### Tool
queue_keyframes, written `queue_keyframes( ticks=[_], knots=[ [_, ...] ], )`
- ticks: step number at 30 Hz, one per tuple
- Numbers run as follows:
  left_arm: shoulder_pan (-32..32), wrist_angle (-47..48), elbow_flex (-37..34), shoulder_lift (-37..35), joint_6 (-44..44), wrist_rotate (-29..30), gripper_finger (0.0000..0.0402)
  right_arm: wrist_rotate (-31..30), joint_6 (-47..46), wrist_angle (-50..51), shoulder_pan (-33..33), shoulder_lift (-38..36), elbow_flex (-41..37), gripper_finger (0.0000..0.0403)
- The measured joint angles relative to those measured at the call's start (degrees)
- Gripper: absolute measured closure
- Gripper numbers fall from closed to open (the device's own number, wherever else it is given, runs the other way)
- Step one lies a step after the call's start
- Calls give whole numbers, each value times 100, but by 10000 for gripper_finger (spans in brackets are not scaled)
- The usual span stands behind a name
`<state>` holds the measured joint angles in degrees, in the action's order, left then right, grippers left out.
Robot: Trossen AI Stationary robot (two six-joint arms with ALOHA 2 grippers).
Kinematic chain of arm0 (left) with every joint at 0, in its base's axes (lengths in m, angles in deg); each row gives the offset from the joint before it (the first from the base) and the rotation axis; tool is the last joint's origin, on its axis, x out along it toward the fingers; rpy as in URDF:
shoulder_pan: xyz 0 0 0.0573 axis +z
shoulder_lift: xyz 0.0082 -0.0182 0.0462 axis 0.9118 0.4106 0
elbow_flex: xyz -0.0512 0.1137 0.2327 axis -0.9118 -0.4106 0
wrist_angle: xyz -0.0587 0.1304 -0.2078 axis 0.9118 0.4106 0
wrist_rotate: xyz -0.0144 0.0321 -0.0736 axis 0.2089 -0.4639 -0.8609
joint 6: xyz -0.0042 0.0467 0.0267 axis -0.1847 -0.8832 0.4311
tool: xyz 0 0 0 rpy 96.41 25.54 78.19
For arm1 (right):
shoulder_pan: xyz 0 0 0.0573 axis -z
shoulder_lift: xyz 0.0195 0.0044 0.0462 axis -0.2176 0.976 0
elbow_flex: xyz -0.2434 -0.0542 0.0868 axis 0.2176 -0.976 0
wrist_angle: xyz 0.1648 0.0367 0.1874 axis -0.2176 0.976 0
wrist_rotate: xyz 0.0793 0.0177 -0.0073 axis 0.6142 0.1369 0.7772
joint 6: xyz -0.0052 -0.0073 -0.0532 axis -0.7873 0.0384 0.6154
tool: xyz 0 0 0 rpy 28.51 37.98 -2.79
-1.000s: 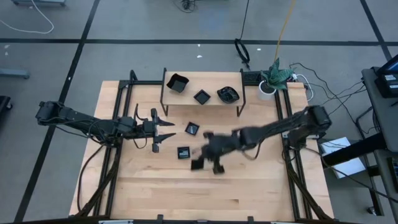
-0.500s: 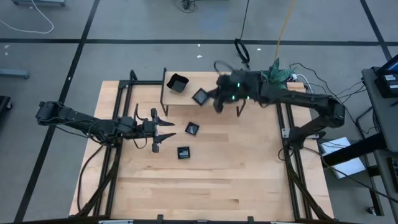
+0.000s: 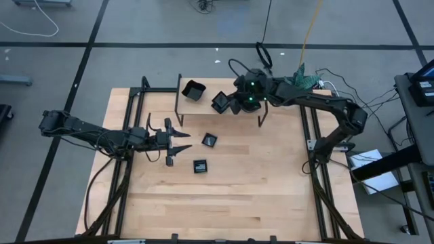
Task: Pick & Place Mini shaped plates
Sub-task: Stack the bottom square plate on top of the other square plates on the shelf, then stack the top square plate on top of the other square plates on the shelf
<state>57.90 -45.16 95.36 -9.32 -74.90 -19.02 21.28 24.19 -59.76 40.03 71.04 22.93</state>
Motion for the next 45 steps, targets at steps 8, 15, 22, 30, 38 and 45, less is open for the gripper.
queue_keyframes(
  ticks=[8,15,22,30,38,45],
  knots=[
    [2,0,-2,0,0,-2,215,-10,43,3,7,321,0,403],
    [0,0,-2,0,0,0,215,-13,143,9,7,425,0,387],
    [1,0,-2,0,0,-1,215,-13,155,4,7,390,0,344],
    [2,-2,-2,0,0,0,215,207,259,-135,-48,119,-14,311],
    [0,-2,-2,0,0,0,215,734,899,537,-632,-920,-5,309],
    [0,-2,-2,0,0,0,215,221,1129,554,-1766,-2017,-1234,309]
  ],
)
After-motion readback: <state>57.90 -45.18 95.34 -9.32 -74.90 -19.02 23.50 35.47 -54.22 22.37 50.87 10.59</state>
